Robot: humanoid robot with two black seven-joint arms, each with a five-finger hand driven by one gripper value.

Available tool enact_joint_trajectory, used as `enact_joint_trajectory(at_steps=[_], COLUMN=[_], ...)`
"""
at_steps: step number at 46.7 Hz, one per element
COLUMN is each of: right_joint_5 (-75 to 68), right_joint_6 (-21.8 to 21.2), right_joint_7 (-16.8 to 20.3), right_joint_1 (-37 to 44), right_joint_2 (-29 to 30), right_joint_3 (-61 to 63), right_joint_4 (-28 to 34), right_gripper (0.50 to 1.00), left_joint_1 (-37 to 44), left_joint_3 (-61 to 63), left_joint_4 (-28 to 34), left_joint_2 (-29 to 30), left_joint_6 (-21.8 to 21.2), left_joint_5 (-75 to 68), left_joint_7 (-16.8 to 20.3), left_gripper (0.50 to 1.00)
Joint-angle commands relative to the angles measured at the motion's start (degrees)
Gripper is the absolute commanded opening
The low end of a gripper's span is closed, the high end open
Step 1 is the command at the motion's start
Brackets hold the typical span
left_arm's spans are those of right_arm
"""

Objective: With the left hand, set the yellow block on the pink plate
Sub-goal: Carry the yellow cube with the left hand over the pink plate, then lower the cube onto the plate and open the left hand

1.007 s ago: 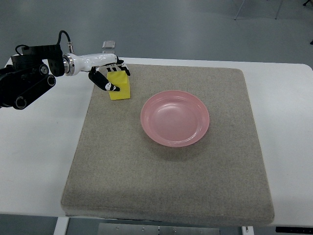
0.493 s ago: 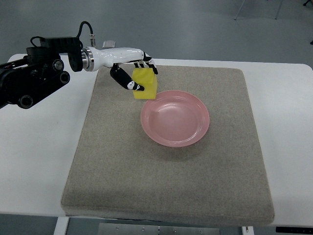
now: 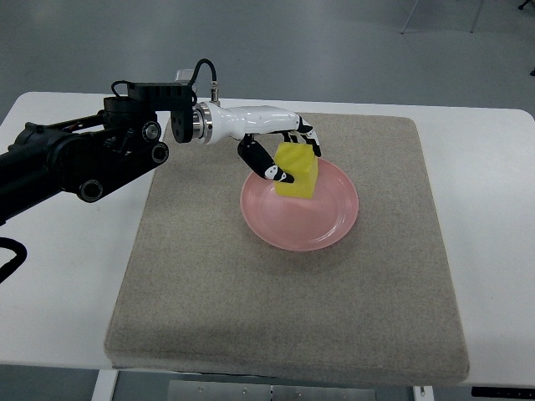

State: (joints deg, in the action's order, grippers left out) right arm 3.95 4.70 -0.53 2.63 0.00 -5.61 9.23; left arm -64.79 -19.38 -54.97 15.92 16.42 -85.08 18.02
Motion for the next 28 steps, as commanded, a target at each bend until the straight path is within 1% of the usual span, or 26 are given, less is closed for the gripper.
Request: enact_joint_trajectory(at_steps=[1, 16, 19, 21, 23, 25, 28], right_joint_5=[0.0, 0.0, 0.0, 0.0, 0.0, 0.0, 0.0], right_joint_6=[0.0, 0.0, 0.0, 0.0, 0.0, 0.0, 0.0], right_joint_7=[0.0, 0.0, -0.1, 0.0, 0.0, 0.0, -0.1], right_joint_1=[0.0, 0.0, 0.0, 0.0, 0.0, 0.0, 0.0], right_joint_2=[0.0, 0.0, 0.0, 0.0, 0.0, 0.0, 0.0], right_joint_3=[0.0, 0.1, 0.0, 0.0, 0.0, 0.0, 0.0], right_joint_4=[0.0, 0.0, 0.0, 0.0, 0.0, 0.0, 0.0], right_gripper=[0.924, 0.924, 0.924, 0.924, 0.924, 0.924, 0.924], left_joint_1=[0.0, 0.1, 0.1, 0.2, 0.2, 0.2, 0.2], left_joint_3=[1.9, 2.8, 2.9, 2.9, 2.9, 2.9, 2.9], left_joint_4=[0.3, 3.1, 3.1, 3.1, 3.1, 3.1, 3.1], left_joint_2=[-0.8, -2.0, -2.0, -2.0, -2.0, -2.0, -2.0], left_joint_6=[-0.3, -0.6, -0.6, -0.6, -0.6, -0.6, -0.5], left_joint_5=[0.0, 0.0, 0.0, -0.1, -0.1, -0.1, 0.0], left_joint_7=[0.0, 0.0, 0.1, 0.1, 0.1, 0.2, 0.2], left_gripper=[0.662, 0.664, 0.694, 0.703, 0.730, 0.739, 0.769])
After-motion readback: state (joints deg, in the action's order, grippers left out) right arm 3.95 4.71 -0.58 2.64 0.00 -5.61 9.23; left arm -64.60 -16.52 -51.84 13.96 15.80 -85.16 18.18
